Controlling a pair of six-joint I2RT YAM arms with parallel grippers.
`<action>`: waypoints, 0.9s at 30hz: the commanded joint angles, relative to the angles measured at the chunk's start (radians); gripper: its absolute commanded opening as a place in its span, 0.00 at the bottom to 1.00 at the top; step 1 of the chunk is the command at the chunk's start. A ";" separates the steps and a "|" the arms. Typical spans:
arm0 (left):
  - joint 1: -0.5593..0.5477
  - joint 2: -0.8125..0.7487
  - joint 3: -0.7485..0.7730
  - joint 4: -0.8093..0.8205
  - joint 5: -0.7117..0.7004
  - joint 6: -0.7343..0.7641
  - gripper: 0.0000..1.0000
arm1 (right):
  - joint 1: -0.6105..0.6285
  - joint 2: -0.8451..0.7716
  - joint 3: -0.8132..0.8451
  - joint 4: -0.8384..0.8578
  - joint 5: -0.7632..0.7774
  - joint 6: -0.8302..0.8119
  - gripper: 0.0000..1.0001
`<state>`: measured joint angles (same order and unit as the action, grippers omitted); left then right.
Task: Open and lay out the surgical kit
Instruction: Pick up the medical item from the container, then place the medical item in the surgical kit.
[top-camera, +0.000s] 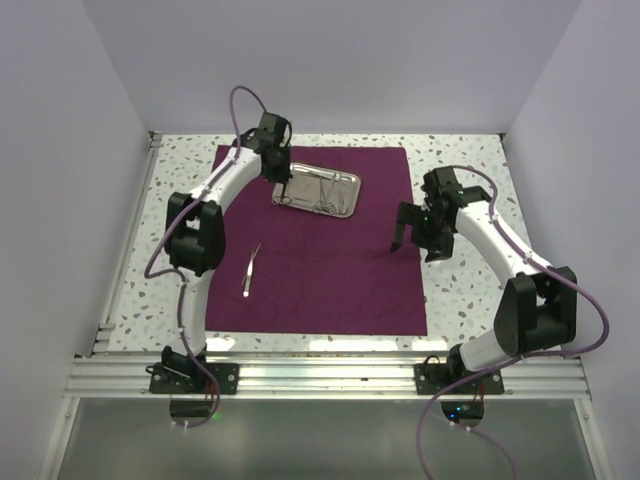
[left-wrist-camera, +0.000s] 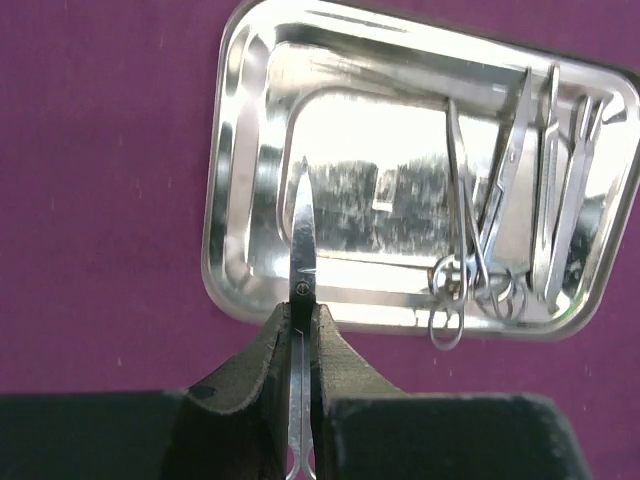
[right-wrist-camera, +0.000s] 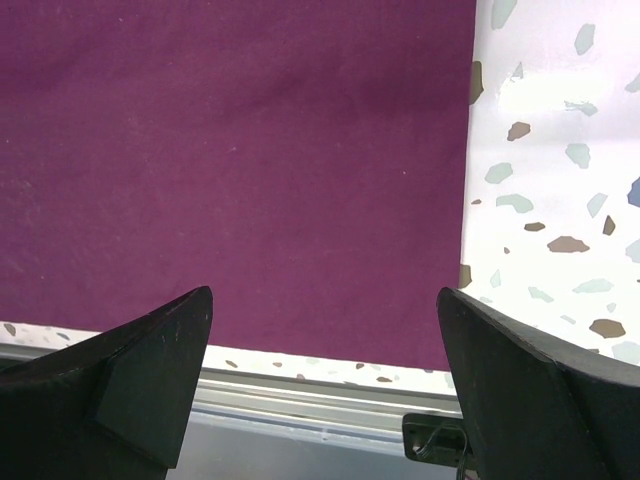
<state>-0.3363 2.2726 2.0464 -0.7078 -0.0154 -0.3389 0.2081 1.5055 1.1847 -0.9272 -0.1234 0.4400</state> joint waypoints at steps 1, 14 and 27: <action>-0.018 -0.181 -0.223 0.063 0.011 -0.078 0.00 | -0.003 -0.044 -0.004 0.007 -0.019 -0.015 0.98; -0.263 -0.558 -0.742 0.203 -0.132 -0.347 0.00 | -0.003 -0.083 -0.020 -0.028 0.010 -0.034 0.98; -0.340 -0.513 -0.867 0.209 -0.058 -0.428 0.21 | -0.003 -0.088 -0.033 -0.058 0.039 -0.040 0.99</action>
<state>-0.6689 1.7462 1.1778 -0.5282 -0.1154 -0.7376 0.2081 1.4494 1.1530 -0.9668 -0.0959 0.4198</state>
